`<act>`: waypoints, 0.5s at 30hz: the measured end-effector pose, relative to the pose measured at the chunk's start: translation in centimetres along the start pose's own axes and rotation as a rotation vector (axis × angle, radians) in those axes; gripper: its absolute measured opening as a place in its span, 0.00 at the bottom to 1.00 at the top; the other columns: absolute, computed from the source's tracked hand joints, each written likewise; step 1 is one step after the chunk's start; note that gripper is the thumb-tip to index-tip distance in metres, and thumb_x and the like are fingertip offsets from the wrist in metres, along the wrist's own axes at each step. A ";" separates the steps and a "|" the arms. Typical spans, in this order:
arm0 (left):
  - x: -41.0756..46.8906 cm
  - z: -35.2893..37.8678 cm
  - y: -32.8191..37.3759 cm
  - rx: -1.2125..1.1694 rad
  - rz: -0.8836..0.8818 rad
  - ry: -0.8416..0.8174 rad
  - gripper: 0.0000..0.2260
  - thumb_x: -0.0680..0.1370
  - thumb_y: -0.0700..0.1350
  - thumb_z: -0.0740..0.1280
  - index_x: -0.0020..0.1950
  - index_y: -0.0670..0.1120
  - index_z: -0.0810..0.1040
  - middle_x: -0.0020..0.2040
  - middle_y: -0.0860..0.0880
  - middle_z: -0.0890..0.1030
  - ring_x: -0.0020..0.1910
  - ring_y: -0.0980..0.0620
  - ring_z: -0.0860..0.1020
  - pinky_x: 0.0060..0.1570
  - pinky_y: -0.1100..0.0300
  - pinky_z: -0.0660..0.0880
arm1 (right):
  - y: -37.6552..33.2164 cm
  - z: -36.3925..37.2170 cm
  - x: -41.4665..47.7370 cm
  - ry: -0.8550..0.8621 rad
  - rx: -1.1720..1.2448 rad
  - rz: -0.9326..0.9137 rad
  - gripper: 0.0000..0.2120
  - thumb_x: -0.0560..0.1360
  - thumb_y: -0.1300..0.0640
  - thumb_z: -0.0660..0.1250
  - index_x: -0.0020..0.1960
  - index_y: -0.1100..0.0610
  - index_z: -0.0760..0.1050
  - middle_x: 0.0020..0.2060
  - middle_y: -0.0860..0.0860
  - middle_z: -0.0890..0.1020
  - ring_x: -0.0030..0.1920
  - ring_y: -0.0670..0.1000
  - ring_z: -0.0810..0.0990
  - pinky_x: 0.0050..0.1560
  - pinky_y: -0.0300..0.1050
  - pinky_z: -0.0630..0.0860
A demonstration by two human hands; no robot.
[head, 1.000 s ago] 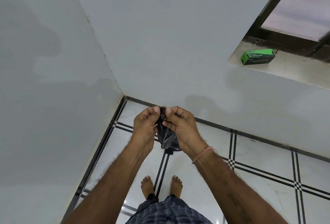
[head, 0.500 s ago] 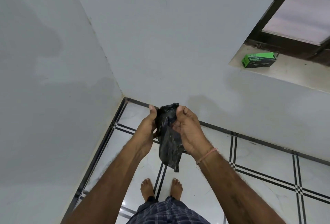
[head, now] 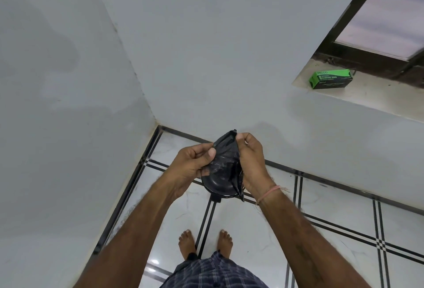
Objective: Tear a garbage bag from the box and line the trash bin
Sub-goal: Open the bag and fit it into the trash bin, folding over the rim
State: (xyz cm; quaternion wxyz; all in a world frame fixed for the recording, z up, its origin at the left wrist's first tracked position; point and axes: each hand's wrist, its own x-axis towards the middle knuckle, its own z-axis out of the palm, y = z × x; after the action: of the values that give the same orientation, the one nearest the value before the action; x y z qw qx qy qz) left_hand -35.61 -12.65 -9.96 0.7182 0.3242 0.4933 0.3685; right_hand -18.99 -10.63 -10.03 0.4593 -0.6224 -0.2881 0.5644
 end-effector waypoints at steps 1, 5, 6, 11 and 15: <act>0.0 -0.1 -0.1 0.032 -0.002 0.003 0.16 0.77 0.50 0.72 0.60 0.41 0.85 0.49 0.43 0.87 0.42 0.53 0.83 0.39 0.63 0.78 | -0.2 -0.1 0.0 -0.012 -0.010 0.000 0.14 0.86 0.53 0.63 0.53 0.65 0.78 0.41 0.56 0.84 0.41 0.52 0.81 0.46 0.48 0.82; -0.1 0.1 -0.1 0.038 -0.017 0.045 0.09 0.79 0.47 0.72 0.52 0.42 0.87 0.43 0.45 0.85 0.38 0.54 0.81 0.35 0.63 0.75 | -0.8 -0.3 0.5 -0.110 -0.022 0.015 0.09 0.84 0.58 0.64 0.47 0.56 0.80 0.40 0.56 0.83 0.42 0.54 0.80 0.43 0.46 0.79; -0.1 0.3 -0.1 0.025 -0.014 0.057 0.08 0.79 0.47 0.72 0.51 0.42 0.87 0.42 0.45 0.85 0.37 0.54 0.81 0.34 0.63 0.75 | -0.6 -0.2 0.8 -0.115 -0.030 0.015 0.08 0.83 0.59 0.65 0.47 0.56 0.79 0.41 0.56 0.83 0.42 0.54 0.80 0.42 0.46 0.80; 0.0 1.6 -0.3 -0.041 0.046 0.188 0.07 0.78 0.45 0.74 0.42 0.43 0.84 0.39 0.45 0.83 0.35 0.52 0.79 0.33 0.63 0.76 | 1.5 -0.4 -0.7 0.127 -0.345 -0.375 0.08 0.80 0.47 0.71 0.56 0.48 0.76 0.55 0.44 0.80 0.56 0.48 0.78 0.55 0.44 0.78; 0.0 2.3 -0.2 -0.125 0.058 0.186 0.10 0.76 0.45 0.76 0.36 0.47 0.81 0.36 0.46 0.82 0.35 0.54 0.81 0.36 0.62 0.78 | 1.3 0.0 -2.6 -0.229 -0.003 -0.212 0.13 0.81 0.51 0.71 0.53 0.62 0.80 0.48 0.56 0.85 0.50 0.53 0.84 0.56 0.52 0.82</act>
State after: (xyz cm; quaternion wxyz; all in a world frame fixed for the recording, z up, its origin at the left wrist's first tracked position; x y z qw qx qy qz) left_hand -33.36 -13.03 -9.45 0.6772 0.2571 0.5242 0.4477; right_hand -19.73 -13.44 -10.05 0.4797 -0.5207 -0.4034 0.5797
